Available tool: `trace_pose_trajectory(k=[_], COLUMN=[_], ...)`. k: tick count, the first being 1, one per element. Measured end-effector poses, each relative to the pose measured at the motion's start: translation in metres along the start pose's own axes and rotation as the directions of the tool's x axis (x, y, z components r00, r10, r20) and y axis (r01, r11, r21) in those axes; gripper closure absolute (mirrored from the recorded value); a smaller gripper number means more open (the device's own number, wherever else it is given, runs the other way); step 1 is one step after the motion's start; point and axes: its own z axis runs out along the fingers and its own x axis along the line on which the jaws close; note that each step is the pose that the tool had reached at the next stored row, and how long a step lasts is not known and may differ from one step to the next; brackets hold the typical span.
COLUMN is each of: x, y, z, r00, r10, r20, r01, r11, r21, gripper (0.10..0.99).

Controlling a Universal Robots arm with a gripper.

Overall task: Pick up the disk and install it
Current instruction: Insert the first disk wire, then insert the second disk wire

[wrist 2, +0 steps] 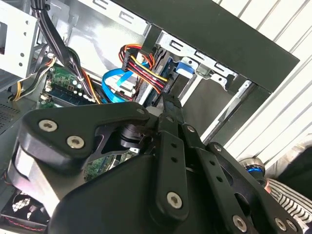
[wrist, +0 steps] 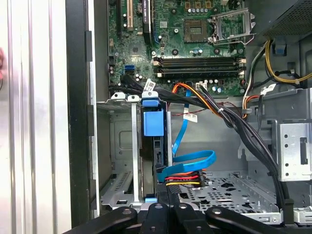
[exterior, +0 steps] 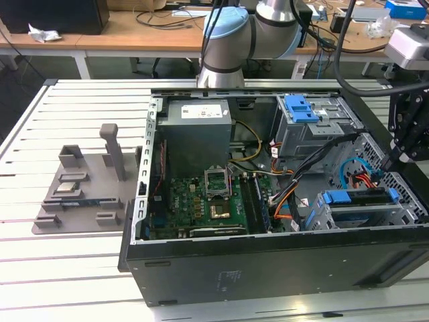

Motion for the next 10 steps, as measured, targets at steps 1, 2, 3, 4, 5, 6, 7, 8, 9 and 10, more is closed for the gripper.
trace_pose_trajectory(k=[1,2,3,4,5,6,7,8,9,10], x=[0.0,0.0,0.0,0.0,0.0,0.0,0.0,0.0,0.0,0.0], y=[0.0,0.0,0.0,0.0,0.0,0.0,0.0,0.0,0.0,0.0], z=[0.0,0.0,-0.0001,0.0,-0.0001,-0.0001,-0.0001,-0.0002,-0.0002,-0.0002], r00=[1.0,1.0,1.0,1.0,1.0,1.0,1.0,1.0,1.0,1.0], r10=[0.0,0.0,0.0,0.0,0.0,0.0,0.0,0.0,0.0,0.0], r20=[0.0,0.0,0.0,0.0,0.0,0.0,0.0,0.0,0.0,0.0], r01=[0.0,0.0,0.0,0.0,0.0,0.0,0.0,0.0,0.0,0.0], r11=[1.0,1.0,1.0,1.0,1.0,1.0,1.0,1.0,1.0,1.0], r21=[0.0,0.0,0.0,0.0,0.0,0.0,0.0,0.0,0.0,0.0], gripper=[0.98,0.98,0.98,0.98,0.98,0.98,0.98,0.973,0.973,0.918])
